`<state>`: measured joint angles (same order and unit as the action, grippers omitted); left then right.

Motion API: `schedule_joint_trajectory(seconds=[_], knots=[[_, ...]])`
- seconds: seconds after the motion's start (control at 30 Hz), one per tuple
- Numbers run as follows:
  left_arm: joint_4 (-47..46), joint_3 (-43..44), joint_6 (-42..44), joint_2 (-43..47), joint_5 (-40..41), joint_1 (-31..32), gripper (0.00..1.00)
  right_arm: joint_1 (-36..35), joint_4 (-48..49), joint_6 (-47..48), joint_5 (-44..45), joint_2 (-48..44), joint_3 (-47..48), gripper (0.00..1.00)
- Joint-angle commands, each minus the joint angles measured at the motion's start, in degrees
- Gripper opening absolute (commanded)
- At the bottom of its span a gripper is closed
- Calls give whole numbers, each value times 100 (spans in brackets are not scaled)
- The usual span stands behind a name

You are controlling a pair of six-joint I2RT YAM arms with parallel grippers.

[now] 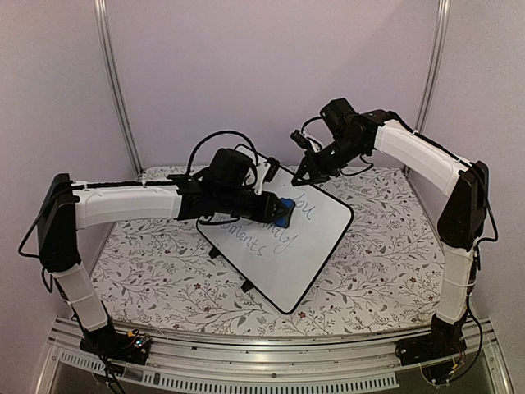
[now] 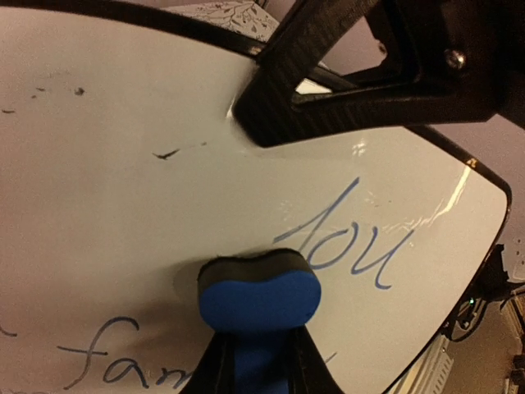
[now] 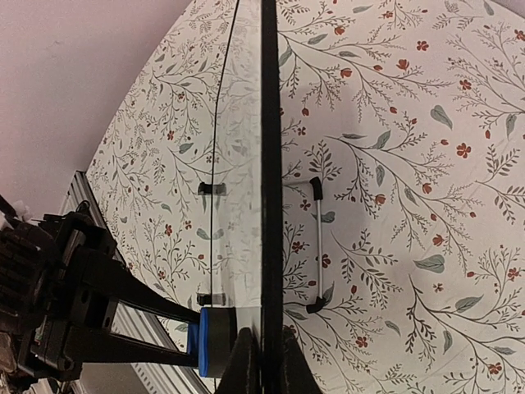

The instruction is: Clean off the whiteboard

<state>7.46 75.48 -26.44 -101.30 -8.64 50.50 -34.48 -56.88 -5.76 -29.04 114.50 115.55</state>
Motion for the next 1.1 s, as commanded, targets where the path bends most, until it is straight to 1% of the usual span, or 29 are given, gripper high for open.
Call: schedule_joint_trajectory(seconds=[0.0,0.4,0.6,0.77,0.97,1.07], knots=[[74,279,156,-580,64,90,0,-407,-156,514,-120,-6,56,0],[337,1038,317,-859,131,86,0,-415,-150,514,-110,-15,52,0],[406,1173,340,-874,102,89,0,-418,-150,514,-103,-11,56,0],[396,736,185,-734,117,95,0,-417,-154,514,-99,-15,52,0],[3,-308,-67,-402,78,108,0,-419,-159,514,-86,10,56,0],[-86,-627,-138,-290,64,106,0,-417,-170,514,-76,11,56,0]])
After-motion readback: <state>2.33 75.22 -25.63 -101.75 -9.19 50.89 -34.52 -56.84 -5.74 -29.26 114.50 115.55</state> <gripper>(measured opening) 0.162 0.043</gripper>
